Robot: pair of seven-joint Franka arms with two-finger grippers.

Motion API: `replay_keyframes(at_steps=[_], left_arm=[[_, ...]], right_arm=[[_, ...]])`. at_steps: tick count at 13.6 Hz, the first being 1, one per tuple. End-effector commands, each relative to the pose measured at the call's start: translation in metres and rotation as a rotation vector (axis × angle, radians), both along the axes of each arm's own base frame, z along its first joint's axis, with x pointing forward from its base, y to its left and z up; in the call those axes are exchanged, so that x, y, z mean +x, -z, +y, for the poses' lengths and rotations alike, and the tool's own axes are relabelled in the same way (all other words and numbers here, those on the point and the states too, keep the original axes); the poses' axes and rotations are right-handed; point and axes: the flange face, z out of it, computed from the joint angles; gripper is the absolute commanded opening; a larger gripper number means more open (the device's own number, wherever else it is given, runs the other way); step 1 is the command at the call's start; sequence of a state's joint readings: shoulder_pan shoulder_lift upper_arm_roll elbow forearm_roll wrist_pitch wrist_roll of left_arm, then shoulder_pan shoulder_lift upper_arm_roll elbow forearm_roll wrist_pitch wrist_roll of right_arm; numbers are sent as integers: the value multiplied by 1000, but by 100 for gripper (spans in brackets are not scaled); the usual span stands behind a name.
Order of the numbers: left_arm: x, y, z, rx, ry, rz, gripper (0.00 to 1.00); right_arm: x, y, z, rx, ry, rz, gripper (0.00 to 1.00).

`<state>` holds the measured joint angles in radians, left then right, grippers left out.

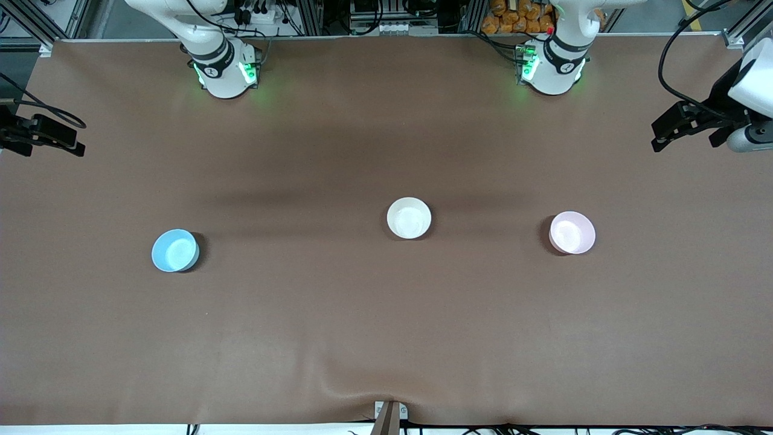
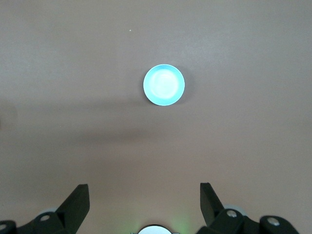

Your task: Stack pink and blue bowls on white bowl

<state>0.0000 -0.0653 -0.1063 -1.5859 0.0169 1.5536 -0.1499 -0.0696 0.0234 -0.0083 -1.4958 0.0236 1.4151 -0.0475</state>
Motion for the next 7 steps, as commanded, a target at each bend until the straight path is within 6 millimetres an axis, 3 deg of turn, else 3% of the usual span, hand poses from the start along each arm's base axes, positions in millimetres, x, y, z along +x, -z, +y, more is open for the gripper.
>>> replay_keyframes(at_steps=[1,7], left_arm=[[3,0,-2,-20,44,0,100],[6,10,-2,-23,66,24,100]], right_arm=[[0,-3,-2,-15,1,-6,100],[3,-3,-2,-16,1,-22,100]])
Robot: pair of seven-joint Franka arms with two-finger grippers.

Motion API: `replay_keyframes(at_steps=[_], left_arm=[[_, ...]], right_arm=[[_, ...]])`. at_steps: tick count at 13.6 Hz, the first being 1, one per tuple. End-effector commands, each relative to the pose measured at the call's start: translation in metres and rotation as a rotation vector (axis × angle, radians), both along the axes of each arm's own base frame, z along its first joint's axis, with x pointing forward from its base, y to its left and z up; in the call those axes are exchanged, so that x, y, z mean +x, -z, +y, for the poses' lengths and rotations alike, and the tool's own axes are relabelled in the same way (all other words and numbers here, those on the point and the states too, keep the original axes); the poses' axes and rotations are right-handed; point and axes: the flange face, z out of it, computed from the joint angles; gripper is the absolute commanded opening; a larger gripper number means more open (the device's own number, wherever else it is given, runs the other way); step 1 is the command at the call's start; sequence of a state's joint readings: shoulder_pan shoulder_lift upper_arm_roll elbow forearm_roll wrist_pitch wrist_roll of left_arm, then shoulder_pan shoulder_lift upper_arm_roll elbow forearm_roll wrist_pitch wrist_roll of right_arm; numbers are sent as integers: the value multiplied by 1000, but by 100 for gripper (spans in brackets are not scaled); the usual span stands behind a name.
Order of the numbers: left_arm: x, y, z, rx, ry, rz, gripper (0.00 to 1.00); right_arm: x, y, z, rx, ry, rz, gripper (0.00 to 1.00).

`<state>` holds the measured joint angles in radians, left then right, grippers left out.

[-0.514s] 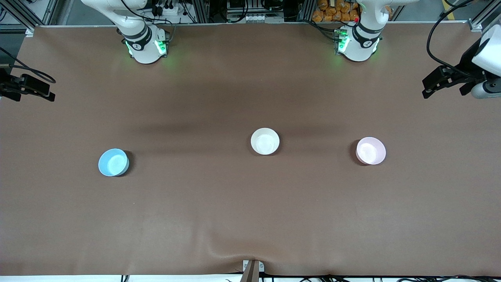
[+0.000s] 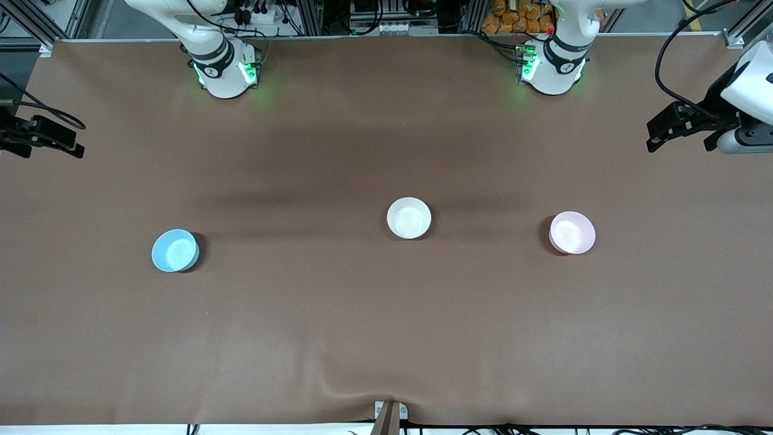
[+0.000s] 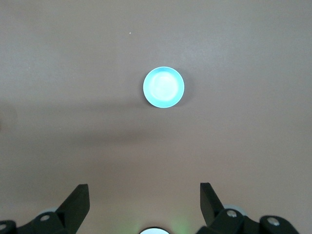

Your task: Stack pink and blue bowls on white bowl

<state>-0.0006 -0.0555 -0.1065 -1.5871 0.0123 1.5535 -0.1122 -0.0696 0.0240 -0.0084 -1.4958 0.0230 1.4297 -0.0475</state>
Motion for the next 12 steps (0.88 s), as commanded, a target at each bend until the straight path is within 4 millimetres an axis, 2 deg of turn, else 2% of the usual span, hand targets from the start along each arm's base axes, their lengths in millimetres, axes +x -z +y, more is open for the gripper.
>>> replay_keyframes(at_steps=[1,7,10,12], left_arm=[[1,10,-5,-33,41,27,100],[-7,24,-5,-31,51,53,100],[-6,31,-2,-22,48,48,100],[-2,53,1,-16,43,41,100]], right_arm=[[1,-1,-2,-14,1,-6,100],[2,0,-3,-14,0,-8,100],[4,2,-2,-14,-2,-6,100],[4,4,-4,-15,0,0,100]])
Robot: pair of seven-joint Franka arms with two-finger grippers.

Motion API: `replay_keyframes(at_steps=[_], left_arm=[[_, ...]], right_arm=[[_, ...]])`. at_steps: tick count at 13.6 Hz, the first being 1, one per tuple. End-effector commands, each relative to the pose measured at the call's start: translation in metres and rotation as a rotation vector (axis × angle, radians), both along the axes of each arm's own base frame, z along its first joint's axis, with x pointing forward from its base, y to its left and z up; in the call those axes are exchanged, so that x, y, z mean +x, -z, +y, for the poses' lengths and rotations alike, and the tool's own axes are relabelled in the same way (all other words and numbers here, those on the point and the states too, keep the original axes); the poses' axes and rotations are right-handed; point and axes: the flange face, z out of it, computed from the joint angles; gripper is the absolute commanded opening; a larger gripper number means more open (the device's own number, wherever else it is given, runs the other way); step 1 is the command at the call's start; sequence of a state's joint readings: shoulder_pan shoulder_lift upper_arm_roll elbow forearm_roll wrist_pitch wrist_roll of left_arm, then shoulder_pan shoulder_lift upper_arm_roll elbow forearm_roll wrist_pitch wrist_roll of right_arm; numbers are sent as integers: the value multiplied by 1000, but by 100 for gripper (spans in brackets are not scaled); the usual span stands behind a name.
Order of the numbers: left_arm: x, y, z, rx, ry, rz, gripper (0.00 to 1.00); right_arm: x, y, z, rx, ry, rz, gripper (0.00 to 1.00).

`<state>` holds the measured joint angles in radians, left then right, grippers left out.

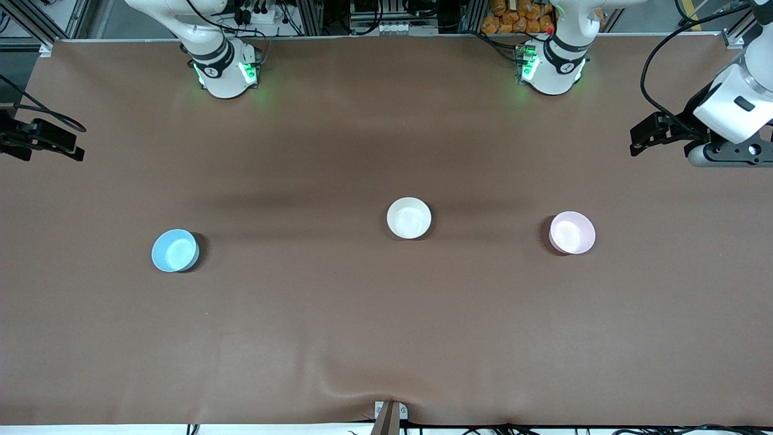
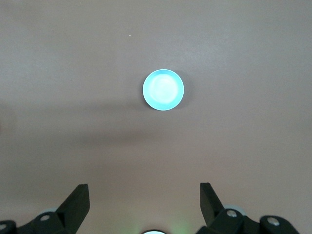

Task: Stack pink and blue bowls on white bowl
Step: 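Reach the left gripper down to the pink bowl rim and grasp it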

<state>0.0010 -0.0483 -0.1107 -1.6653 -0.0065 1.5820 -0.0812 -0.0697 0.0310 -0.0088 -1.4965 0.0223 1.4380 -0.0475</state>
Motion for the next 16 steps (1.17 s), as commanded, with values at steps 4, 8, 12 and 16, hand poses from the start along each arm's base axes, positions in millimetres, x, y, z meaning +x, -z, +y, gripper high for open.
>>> replay_keyframes(at_steps=[4,8,12,16], left_arm=[[-7,83,12,6,-3,-98,100],[-7,170,28,0,-30,-153,100],[11,260,59,-12,-77,-85,100],[19,312,80,-23,-45,-64,97]], right_arm=[[6,9,-6,-14,2,2,100],[9,20,-4,-13,-1,16,100],[10,26,-5,-12,-1,17,100],[25,51,-5,-11,-4,36,100]])
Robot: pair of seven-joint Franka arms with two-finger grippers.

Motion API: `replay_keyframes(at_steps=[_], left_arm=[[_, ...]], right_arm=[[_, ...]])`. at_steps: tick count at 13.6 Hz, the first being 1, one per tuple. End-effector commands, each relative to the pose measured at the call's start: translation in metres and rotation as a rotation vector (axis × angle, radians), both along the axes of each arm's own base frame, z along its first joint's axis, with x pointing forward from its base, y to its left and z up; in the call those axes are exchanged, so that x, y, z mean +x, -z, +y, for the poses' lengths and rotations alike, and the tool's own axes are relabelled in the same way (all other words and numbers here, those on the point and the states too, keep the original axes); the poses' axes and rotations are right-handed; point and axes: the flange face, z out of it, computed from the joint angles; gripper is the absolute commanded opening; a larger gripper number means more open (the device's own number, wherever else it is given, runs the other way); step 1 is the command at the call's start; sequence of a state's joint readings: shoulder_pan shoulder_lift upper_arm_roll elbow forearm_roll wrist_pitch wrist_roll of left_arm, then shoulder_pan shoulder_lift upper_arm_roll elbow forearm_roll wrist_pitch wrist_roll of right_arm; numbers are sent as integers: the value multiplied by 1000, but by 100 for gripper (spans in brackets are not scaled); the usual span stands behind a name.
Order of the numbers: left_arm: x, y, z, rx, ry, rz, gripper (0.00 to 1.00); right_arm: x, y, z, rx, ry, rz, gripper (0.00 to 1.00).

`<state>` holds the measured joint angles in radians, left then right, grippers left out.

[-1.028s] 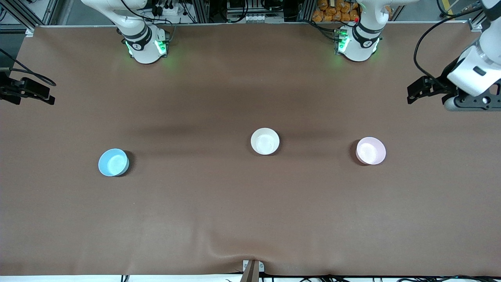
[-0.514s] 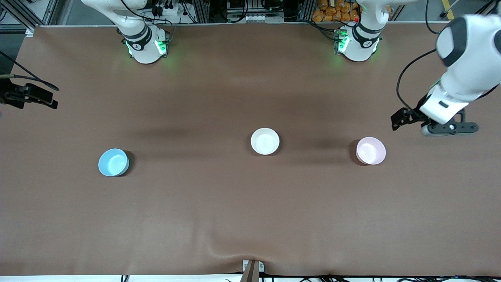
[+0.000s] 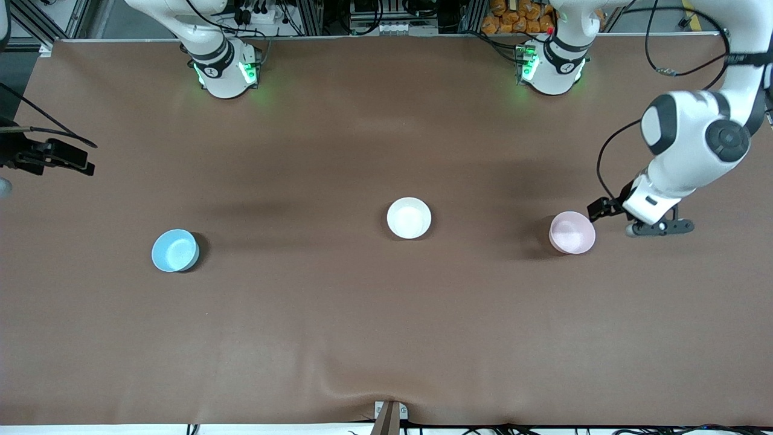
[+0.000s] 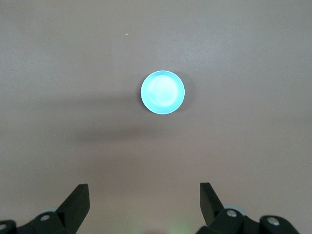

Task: Stack pink and blue bowls on white bowl
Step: 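Reach the left gripper down to the pink bowl rim and grasp it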

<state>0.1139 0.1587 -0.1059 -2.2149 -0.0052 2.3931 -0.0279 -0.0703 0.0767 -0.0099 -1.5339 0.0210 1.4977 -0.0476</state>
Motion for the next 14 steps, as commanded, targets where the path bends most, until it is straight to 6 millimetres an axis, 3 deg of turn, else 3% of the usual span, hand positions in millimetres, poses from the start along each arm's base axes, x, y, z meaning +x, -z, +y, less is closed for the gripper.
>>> replay_keyframes(at_steps=[1,5,10,14], left_arm=[[9,24,20,-1,43,-17,95],[10,53,21,-11,45,1,76],[8,78,21,-18,44,26,58],[9,87,20,-20,44,35,40]], right_arm=[[11,22,-7,-10,-1,24,100],[30,62,-14,-6,9,50,100],[28,66,-14,-5,9,61,100],[29,66,-10,-6,9,60,100]])
